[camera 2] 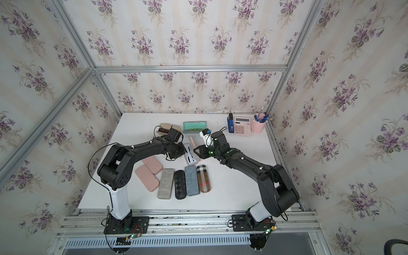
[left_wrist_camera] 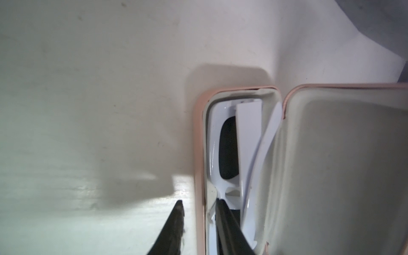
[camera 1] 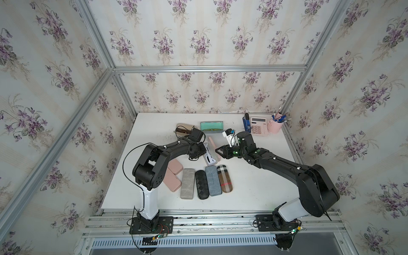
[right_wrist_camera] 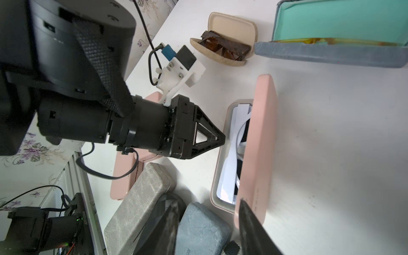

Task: Close the glasses case
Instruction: Close the glasses case at the center of the board.

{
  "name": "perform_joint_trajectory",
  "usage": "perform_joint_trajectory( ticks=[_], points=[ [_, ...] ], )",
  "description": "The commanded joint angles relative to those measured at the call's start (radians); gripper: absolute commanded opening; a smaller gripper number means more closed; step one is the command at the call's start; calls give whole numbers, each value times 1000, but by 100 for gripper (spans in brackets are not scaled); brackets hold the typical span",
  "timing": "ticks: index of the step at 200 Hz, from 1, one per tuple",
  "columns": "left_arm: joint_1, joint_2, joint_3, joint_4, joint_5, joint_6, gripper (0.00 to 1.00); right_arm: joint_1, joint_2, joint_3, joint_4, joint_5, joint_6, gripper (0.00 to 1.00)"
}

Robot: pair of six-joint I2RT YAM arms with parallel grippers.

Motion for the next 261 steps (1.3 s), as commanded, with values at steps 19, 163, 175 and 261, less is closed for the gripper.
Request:
perform_joint_trajectory(
  ticks=[19,163,175,261],
  points=[
    [-1,6,9,-6,-10,-8,27,1,15,-3,42,-37,14,43],
    [-7,45,34,-14,-9,1,20,-36,59,-13,51,-26,9,34],
    [-7,46,35,-13,-9,3,20,-36,64,-13,47,-13,7,33],
    [-9,44,33,-12,-10,7,18,-36,123,-4,72,-27,17,32]
  ],
)
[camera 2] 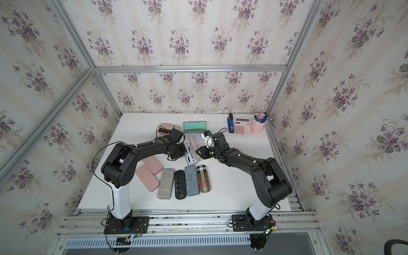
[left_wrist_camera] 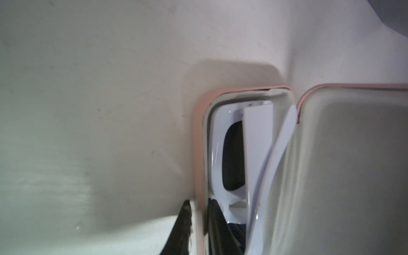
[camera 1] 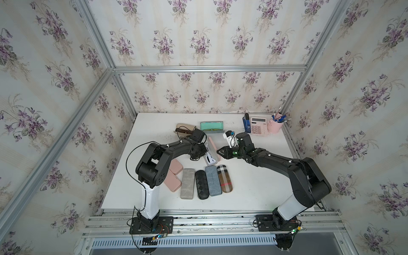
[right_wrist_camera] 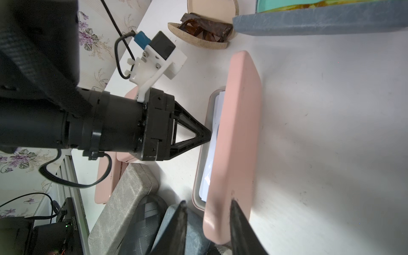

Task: Close the glasses case
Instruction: Close the glasses case at the center of the board.

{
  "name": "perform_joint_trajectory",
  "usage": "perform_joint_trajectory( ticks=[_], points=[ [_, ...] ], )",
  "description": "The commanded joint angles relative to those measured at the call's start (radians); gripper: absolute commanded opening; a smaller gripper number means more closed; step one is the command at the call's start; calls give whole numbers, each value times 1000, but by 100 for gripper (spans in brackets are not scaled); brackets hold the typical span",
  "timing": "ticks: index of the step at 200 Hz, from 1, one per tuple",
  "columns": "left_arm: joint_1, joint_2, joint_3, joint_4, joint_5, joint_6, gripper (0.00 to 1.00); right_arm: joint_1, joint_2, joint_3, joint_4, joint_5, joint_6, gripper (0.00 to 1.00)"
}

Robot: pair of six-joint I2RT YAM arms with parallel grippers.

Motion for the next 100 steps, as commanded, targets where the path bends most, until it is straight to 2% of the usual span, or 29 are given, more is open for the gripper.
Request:
perform_joint_trajectory(
  ticks=[1,100],
  points=[
    [0,2,3,-5,-7,7,18,1,16,4,30,-12,3,32],
    [0,2,-2,4,-3,4,15,3,38,3,45,-17,17,25]
  ],
)
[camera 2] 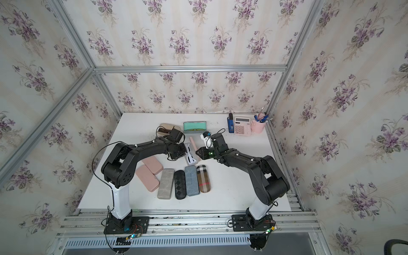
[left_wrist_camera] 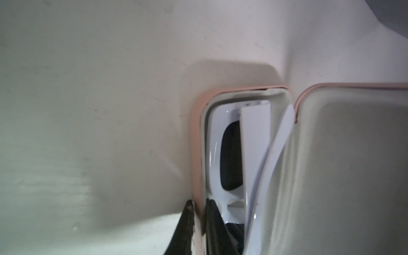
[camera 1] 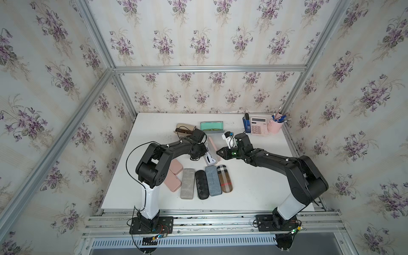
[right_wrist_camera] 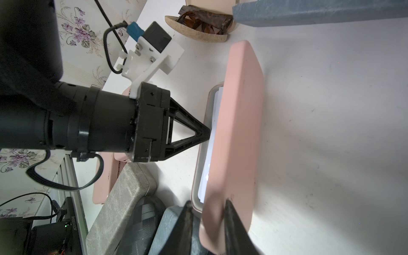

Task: Close the glasses case
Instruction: Close the glasses case at the center of the board.

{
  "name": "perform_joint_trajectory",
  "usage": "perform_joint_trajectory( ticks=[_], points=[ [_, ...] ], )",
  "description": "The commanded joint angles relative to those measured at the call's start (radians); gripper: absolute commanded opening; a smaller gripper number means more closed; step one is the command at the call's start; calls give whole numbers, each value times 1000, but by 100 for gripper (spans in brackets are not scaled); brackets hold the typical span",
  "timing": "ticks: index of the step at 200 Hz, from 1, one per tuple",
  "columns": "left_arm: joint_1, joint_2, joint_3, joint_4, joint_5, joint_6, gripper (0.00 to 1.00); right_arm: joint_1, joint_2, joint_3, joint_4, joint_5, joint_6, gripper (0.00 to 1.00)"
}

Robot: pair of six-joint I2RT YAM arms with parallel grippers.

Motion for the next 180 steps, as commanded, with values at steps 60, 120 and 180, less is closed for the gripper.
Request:
perform_joint_trajectory(
  ticks=[60,120,180],
  points=[
    [1,-2,-6,8,-2,4,14,15,16,14,6,14,-8,21],
    [0,-2,-14,20,2,4,14,69,36,36,-20,43,-23,19],
    [0,-4,-15,24,4,4,14,78,43,50,-32,50,-30,18]
  ],
)
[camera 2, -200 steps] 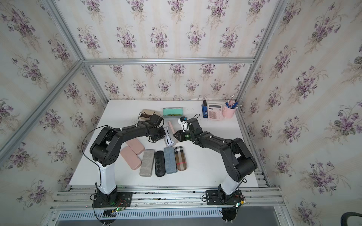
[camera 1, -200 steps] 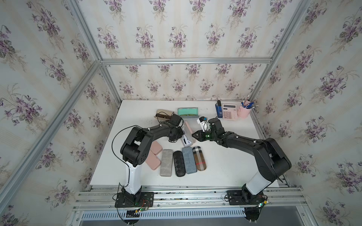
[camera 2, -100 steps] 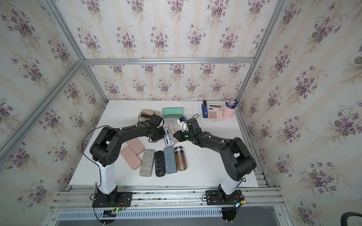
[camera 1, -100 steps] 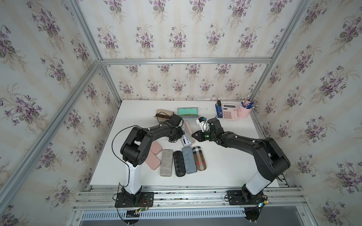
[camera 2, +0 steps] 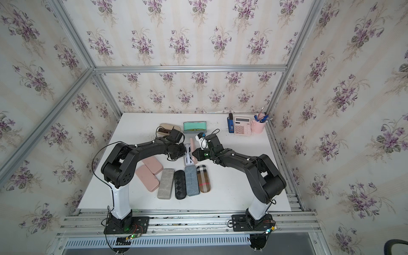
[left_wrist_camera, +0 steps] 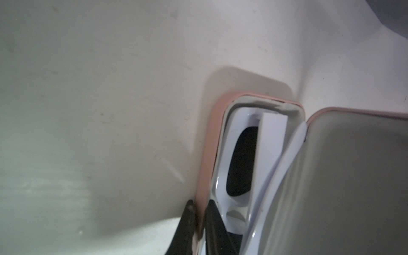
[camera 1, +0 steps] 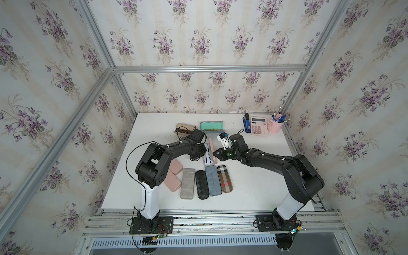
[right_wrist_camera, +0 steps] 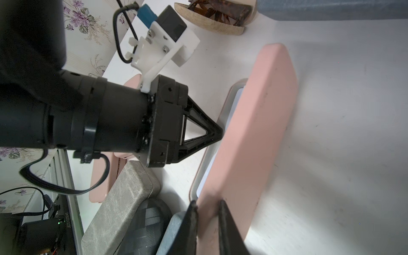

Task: Close the glasses case
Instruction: Close the glasses case at the center of the board.

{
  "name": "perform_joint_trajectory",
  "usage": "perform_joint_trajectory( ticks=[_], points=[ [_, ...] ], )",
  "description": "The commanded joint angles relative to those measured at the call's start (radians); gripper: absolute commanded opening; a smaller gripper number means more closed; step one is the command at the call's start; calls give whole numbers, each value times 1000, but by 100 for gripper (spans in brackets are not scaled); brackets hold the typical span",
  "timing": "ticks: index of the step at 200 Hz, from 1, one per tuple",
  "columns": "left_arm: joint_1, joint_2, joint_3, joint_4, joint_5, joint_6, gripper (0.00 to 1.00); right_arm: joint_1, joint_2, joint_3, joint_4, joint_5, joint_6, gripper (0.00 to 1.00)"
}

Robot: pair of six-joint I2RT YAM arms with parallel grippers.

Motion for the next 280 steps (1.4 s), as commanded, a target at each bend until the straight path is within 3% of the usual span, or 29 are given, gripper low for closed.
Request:
perform_joint_trajectory(
  ticks=[1,280],
  points=[
    [-1,-3,-4,9,9,2,14,5,11,10,-24,3,-18,18],
    [-1,-8,-10,23,12,8,12,35,50,31,-33,8,-23,17]
  ],
)
